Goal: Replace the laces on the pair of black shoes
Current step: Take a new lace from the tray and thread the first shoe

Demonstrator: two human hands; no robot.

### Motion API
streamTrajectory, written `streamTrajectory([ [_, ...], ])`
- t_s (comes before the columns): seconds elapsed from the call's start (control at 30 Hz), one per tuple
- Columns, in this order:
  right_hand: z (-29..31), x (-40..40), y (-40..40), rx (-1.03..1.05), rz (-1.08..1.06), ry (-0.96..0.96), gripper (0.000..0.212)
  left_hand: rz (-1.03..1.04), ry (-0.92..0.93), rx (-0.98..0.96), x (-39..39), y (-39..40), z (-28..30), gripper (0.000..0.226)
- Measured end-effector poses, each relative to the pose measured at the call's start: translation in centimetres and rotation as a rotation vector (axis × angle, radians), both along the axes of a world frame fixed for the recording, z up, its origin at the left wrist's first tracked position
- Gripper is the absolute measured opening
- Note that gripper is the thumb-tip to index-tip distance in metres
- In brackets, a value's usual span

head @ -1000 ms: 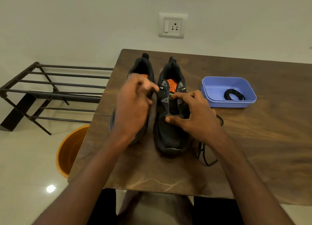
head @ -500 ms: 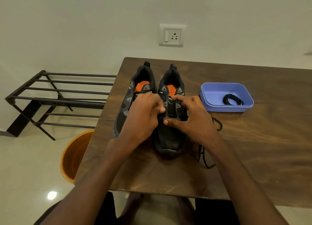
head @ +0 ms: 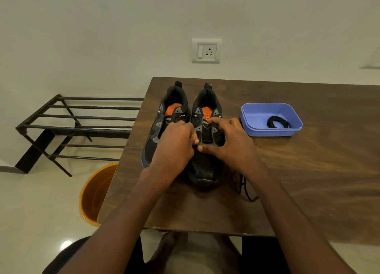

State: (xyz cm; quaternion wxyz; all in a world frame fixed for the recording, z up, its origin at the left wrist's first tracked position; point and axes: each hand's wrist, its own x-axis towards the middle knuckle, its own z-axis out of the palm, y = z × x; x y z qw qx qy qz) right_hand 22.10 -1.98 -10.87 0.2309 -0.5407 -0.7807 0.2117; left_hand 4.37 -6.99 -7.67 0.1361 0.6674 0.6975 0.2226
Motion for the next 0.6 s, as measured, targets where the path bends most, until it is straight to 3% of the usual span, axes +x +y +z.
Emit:
streamTrajectory([
  [0.13, -0.1, 0.0, 0.1, -0.006, -0.007, 0.005, 0.088, 0.037, -0.022, -0.006, -0.5, 0.2, -0.3, 0.014],
  [0.23, -0.1, -0.1, 0.1, -0.017, -0.004, 0.004, 0.088, -0.021, 0.068, -0.011, -0.5, 0.0, -0.4, 0.007],
  [0.3, 0.0, -0.1, 0.1, -0.023, -0.003, 0.008, 0.088, -0.023, 0.003, 0.022, -0.5, 0.0, -0.4, 0.006],
  [0.37, 0.1, -0.1, 0.1, -0.026, -0.003, 0.002, 0.089, -0.019, -0.287, 0.096, -0.6, -0.1, 0.2, 0.011],
  [0.5, 0.6, 0.0, 0.0, -0.048, 0.004, 0.005, 0.087, -0.113, -1.224, 0.241, -1.0, -1.5, 4.5, 0.025],
  [0.53, 0.7, 0.1, 0.0, -0.05, 0.005, 0.004, 0.086, -0.129, -1.363, 0.252, -1.4, -1.8, 5.3, 0.025],
  [0.57, 0.8, 0.0, 0.0, -0.052, 0.004, 0.002, 0.086, -0.114, -1.371, 0.257, -1.6, -2.0, 5.6, 0.023],
  [0.6, 0.9, 0.0, 0.0, -0.057, 0.003, 0.001, 0.086, -0.066, -1.242, 0.256, -1.6, -2.1, 5.4, 0.019],
])
